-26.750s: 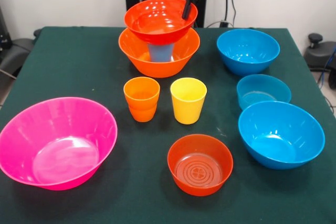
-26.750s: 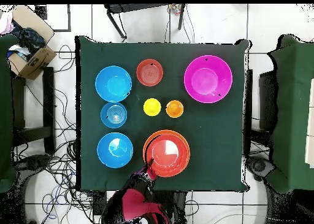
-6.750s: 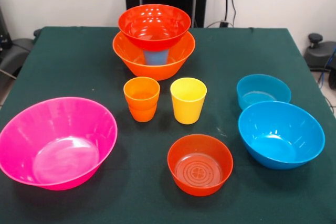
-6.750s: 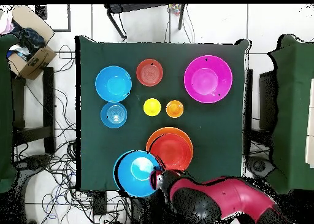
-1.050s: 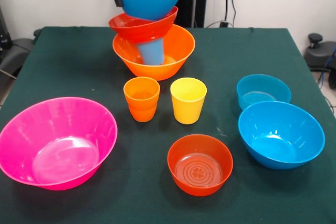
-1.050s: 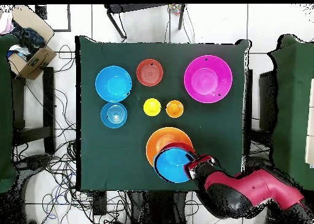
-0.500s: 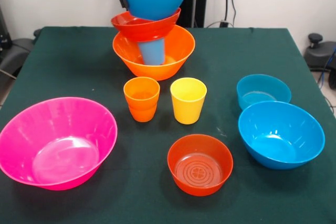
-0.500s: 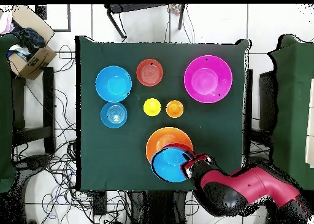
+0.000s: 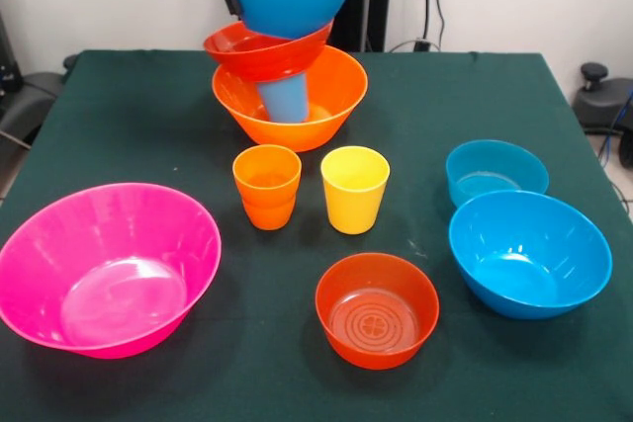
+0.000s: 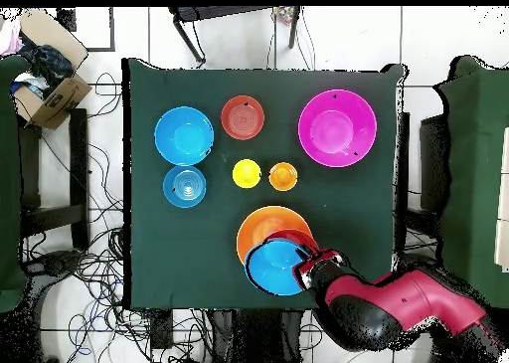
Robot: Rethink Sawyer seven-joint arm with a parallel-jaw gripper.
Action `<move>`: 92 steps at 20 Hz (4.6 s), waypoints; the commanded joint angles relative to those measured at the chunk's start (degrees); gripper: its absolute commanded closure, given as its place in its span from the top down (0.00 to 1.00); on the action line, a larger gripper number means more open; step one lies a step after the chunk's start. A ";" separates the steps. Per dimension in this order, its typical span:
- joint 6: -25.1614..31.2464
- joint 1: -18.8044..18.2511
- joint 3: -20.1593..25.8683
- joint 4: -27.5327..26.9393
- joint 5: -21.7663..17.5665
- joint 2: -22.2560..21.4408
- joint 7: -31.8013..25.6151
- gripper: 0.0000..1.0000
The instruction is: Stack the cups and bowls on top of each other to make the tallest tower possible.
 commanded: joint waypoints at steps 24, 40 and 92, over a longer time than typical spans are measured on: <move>-4.60 6.17 -1.20 -3.16 -0.95 0.40 -0.93 0.00; -5.40 8.01 -1.76 -2.50 2.07 -1.82 -0.53 0.00; 1.45 1.51 -3.41 -2.24 5.64 5.92 -9.35 0.00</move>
